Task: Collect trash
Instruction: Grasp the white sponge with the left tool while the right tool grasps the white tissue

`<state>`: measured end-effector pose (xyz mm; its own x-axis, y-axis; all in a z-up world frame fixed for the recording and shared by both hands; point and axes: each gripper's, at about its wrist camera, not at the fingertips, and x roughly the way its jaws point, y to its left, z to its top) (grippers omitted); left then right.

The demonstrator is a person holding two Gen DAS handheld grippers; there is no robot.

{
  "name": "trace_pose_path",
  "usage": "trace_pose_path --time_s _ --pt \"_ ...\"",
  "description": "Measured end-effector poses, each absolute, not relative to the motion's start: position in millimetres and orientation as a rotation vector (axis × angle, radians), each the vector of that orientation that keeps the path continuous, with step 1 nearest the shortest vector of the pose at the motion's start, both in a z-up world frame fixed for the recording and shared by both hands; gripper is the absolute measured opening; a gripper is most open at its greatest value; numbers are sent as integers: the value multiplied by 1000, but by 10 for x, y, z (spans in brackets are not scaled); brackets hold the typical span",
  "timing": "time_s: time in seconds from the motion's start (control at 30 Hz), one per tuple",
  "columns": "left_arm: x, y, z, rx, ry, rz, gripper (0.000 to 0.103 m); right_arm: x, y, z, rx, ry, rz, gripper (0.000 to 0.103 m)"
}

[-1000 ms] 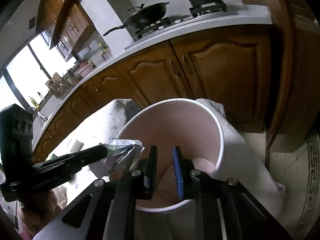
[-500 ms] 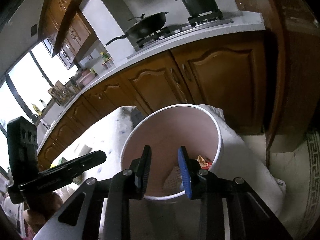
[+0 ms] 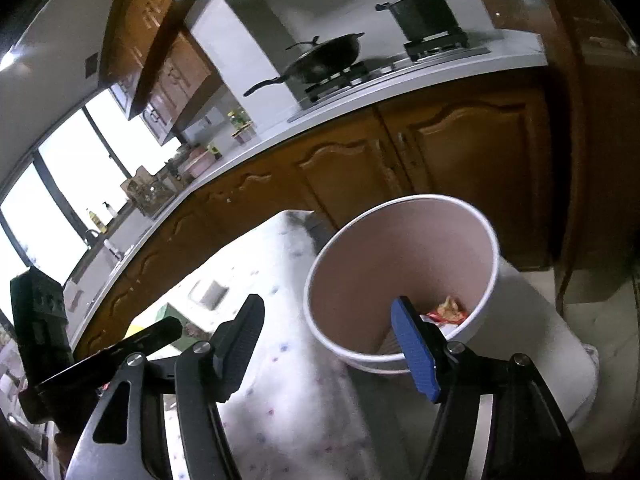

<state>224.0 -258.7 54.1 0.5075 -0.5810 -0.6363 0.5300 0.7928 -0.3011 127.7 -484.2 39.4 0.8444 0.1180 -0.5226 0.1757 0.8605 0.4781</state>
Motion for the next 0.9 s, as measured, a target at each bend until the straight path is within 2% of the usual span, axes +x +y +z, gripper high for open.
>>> trace_pose_path --time_s 0.1,0.23,0.4,0.9 --pt "2176 -2354 562 -79 780 -646 53 1265 -4702 406 529 573 -12 69" --pt "2102 -2050 546 -74 772 -596 60 1267 -4521 400 517 577 19 73" --pt "2039 -1681 512 -85 768 -536 64 1307 -4275 366 502 595 65 76" --pt "1927 -770 404 -120 764 -371 68 1381 -3608 364 445 620 166 78"
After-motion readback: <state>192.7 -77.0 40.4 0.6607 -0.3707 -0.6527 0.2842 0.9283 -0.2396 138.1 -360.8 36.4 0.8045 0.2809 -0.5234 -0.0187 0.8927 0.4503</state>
